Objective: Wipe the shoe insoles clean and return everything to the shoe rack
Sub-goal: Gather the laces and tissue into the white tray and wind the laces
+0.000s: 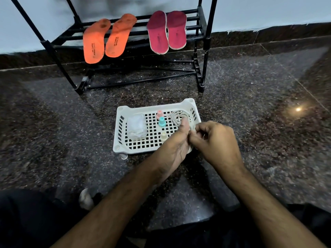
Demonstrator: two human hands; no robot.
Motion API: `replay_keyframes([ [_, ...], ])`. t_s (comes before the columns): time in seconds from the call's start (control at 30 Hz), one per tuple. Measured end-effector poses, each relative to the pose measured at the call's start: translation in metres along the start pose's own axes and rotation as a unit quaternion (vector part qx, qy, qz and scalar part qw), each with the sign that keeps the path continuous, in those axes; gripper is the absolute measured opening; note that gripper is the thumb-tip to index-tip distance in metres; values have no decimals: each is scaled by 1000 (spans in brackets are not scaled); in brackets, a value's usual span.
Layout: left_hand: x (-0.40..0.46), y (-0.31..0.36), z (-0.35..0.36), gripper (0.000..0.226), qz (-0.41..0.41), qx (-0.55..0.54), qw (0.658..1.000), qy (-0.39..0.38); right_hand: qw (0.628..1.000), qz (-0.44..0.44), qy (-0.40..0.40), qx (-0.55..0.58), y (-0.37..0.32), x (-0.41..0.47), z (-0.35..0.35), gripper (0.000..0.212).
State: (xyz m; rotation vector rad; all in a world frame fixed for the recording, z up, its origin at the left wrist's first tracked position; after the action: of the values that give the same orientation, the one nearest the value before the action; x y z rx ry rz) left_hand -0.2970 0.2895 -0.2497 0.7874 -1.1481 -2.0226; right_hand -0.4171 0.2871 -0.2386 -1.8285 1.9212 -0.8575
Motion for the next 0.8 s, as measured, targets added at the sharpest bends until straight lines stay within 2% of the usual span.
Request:
replay_keyframes([
  [0.07,0,-1,-1,57,-10,23,1000,-1,1000,23,19,4,6,6,-3,24],
  [0.1,0,1,-3,59,-8,30,999,7,999,29,29,0,8,8,-4,23],
  [0.17,1,6,-13,82,5,44,998,47,998,33,54,-17,10,14,-7,23],
  [0.23,1,13,-25,88,21,71,992,105,996,41,74,-27,13,21,-12,21],
  [0.33,0,26,-42,70,63,121,972,190,996,46,69,-36,17,31,-15,19],
  [0.47,-1,34,-70,40,116,197,929,292,999,38,2,-14,10,36,2,20],
  [0.53,0,32,-76,26,134,256,908,303,997,57,-41,-8,11,39,18,23],
  [0.6,2,29,-74,20,140,334,884,295,995,61,-62,-53,16,41,33,25],
  [0.7,4,23,-70,19,143,419,854,275,977,31,-35,-209,19,41,42,30],
  [0.8,5,21,-71,20,147,472,826,271,956,2,-15,-294,19,39,43,32],
])
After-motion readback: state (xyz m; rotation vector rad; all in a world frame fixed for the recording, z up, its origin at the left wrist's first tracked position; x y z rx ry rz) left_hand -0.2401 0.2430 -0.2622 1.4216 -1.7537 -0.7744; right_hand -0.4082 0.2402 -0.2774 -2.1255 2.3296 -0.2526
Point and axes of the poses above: each hand's wrist, its own x-axis towards the middle knuckle, its own z-axis out of the palm, y = z × x, the point moved 4 cm from there along x, towards the middle knuckle, and after that the axes turned 3 degrees about -y, right-handed, at the moved point
